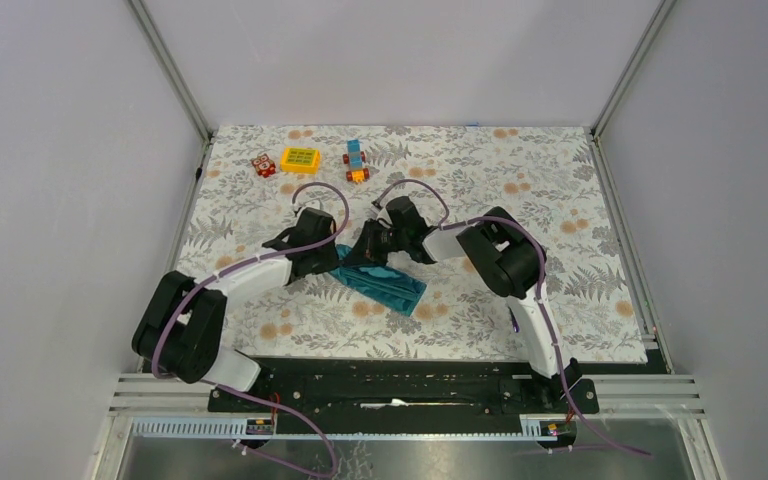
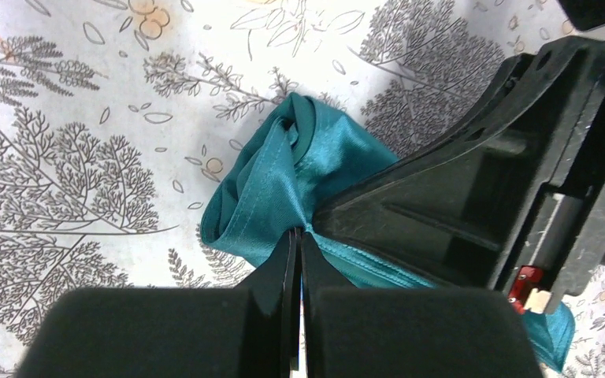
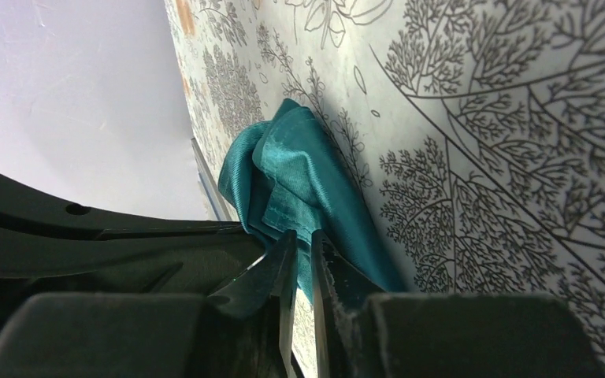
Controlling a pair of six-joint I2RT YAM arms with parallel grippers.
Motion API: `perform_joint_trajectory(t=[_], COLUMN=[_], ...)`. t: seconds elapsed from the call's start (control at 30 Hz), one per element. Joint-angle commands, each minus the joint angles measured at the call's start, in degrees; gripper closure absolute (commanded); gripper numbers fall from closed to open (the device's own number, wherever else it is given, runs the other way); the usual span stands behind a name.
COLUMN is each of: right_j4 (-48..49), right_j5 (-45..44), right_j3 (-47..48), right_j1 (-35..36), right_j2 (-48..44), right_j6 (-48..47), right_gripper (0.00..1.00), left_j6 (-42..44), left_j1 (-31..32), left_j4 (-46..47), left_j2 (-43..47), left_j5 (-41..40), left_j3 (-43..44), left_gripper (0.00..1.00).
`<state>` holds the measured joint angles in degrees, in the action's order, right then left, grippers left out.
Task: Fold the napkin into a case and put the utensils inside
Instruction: Stuff the top corner of the smaller-rectangle-folded napkin at the center of the board.
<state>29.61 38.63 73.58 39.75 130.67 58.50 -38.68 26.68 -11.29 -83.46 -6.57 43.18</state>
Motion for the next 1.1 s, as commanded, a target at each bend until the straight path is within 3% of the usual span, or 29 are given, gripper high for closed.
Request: perform_joint_trajectory(t=[0.0,0.23,0.63,0.83,1.0,1.07], right_j4=[-2.0,-2.4,2.1,9.9,9.0,8.0], right_j5=[0.7,1.3,3.1,2.6,0.6,0.5], right_j3=[-0.1,2.5,6.0,2.1,-0.5,-0.1], right_j1=[-0.1,0.0,3.8,6.7,6.8,6.5], right_j2=[-4.1,-3.1,2.4,5.0,5.6,5.5], right_j6=[-2.4,-2.1,2.8,7.7,6.3,5.5], right_gripper=[0.81,1.0,1.0,1.0,1.0,1.0], left_j6=[-0.6,-0.2,-0.2,-0.4,-1.5,-2.0], left_j1=[-0.2,-0.2,-0.2,-0.2,-0.4,-0.3], left_j4=[1.0,0.9,1.2,1.3,1.2,1.3], left_j2=[2.8,4.1,4.5,3.5,1.6,2.3], left_j5=[-0.9,-1.2,-1.2,-1.9,-1.9,-0.7], left_j3=[-1.3,-1.8,-2.6,-2.5,-2.4,-3.0], left_gripper=[1.0,1.0,1.0,1.0,1.0,0.88])
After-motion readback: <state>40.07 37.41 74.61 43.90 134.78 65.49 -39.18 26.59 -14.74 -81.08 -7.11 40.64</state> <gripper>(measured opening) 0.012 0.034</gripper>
